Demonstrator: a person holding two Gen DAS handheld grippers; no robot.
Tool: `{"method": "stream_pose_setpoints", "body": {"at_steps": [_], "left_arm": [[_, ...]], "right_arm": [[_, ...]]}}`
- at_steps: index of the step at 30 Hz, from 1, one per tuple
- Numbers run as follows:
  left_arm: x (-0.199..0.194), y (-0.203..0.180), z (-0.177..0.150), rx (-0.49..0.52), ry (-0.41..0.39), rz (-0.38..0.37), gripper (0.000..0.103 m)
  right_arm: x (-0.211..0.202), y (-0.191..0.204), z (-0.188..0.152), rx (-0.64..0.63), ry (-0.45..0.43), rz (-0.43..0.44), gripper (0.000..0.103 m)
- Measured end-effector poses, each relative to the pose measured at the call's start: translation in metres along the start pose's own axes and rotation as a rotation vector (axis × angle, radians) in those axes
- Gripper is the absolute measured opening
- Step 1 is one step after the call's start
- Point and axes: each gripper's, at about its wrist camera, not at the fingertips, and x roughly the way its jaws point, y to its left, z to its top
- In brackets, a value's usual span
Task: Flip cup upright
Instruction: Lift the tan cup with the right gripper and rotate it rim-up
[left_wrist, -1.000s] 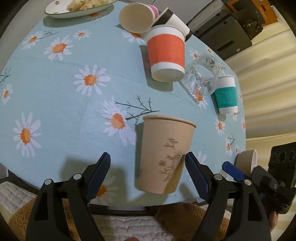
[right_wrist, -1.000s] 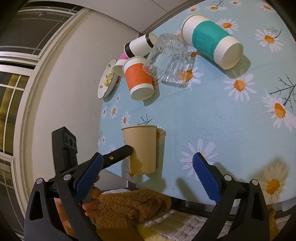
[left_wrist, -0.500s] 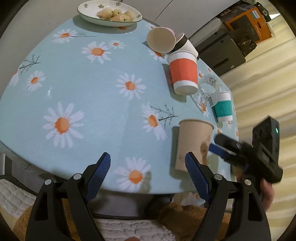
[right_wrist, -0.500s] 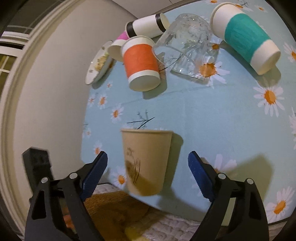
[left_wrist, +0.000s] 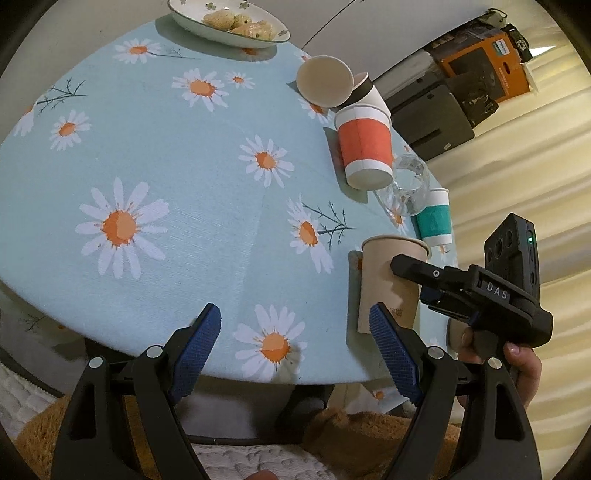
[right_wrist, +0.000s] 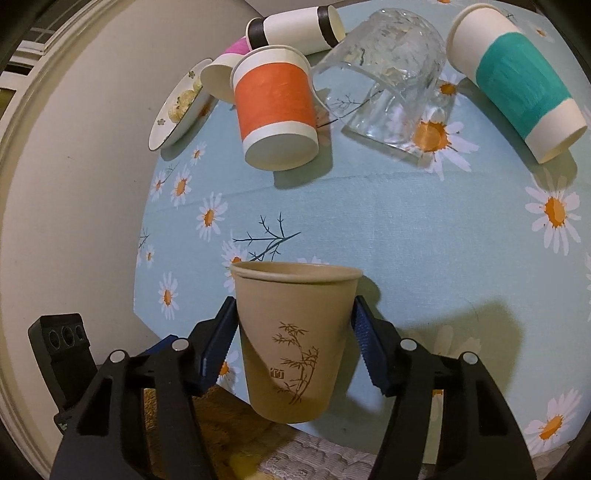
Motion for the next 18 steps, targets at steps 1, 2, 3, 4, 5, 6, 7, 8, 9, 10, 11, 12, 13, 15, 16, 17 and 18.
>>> {"method": "stream_pose_setpoints", "body": {"at_steps": [1, 2, 3, 4, 5, 6, 7, 8, 9, 10, 11, 12, 13, 15, 16, 17, 18], "left_arm": [[-0.001, 0.000, 0.000, 0.008, -0.006, 0.002, 0.081], [-0.002, -0.001, 0.001, 0.024, -0.016, 0.013, 0.081], [-0.003, -0.001, 0.001, 0.036, -0.022, 0.022, 0.081], [-0.005, -0.001, 0.001, 0.049, -0.033, 0.027, 0.081], [-0.006, -0.001, 0.001, 0.056, -0.041, 0.026, 0.081], [-0.008, 0.001, 0.001, 0.056, -0.048, 0.022, 0.081], [-0.009, 0.002, 0.002, 0.056, -0.054, 0.018, 0.081], [-0.011, 0.003, 0.002, 0.060, -0.059, 0.016, 0.081], [-0.012, 0.004, 0.002, 0.064, -0.065, 0.014, 0.081], [-0.014, 0.005, 0.001, 0.064, -0.068, 0.008, 0.081], [-0.016, 0.007, 0.001, 0.065, -0.074, -0.003, 0.081], [-0.017, 0.007, 0.000, 0.067, -0.079, -0.010, 0.081], [-0.019, 0.008, 0.000, 0.070, -0.087, -0.015, 0.081], [-0.023, 0.010, -0.002, 0.074, -0.102, -0.026, 0.081], [-0.025, 0.011, -0.004, 0.073, -0.108, -0.031, 0.081], [-0.027, 0.012, -0.005, 0.075, -0.115, -0.035, 0.081], [-0.029, 0.013, -0.005, 0.077, -0.125, -0.033, 0.081]], "right_arm": [[0.000, 0.000, 0.000, -0.003, -0.003, -0.003, 0.062], [0.000, 0.001, 0.001, -0.006, -0.007, -0.007, 0.062], [-0.001, 0.001, 0.001, -0.013, -0.012, -0.013, 0.062], [-0.003, 0.001, 0.000, -0.017, -0.016, -0.014, 0.062], [-0.005, 0.001, 0.000, -0.023, -0.023, -0.008, 0.062], [-0.008, 0.003, 0.000, -0.032, -0.036, 0.002, 0.062], [-0.011, 0.005, -0.001, -0.044, -0.052, 0.003, 0.062], [-0.014, 0.007, -0.003, -0.058, -0.066, 0.001, 0.062], [-0.018, 0.011, -0.005, -0.084, -0.091, -0.002, 0.062], [-0.021, 0.014, -0.007, -0.100, -0.107, -0.001, 0.062], [-0.023, 0.017, -0.009, -0.116, -0.124, -0.001, 0.062], [-0.026, 0.020, -0.011, -0.135, -0.142, -0.002, 0.062], [-0.029, 0.025, -0.014, -0.161, -0.166, -0.007, 0.062], [-0.033, 0.034, -0.020, -0.200, -0.215, -0.026, 0.062], [-0.036, 0.039, -0.024, -0.227, -0.249, -0.040, 0.062], [-0.037, 0.043, -0.029, -0.250, -0.279, -0.054, 0.062], [-0.038, 0.045, -0.032, -0.262, -0.297, -0.062, 0.062]]}}
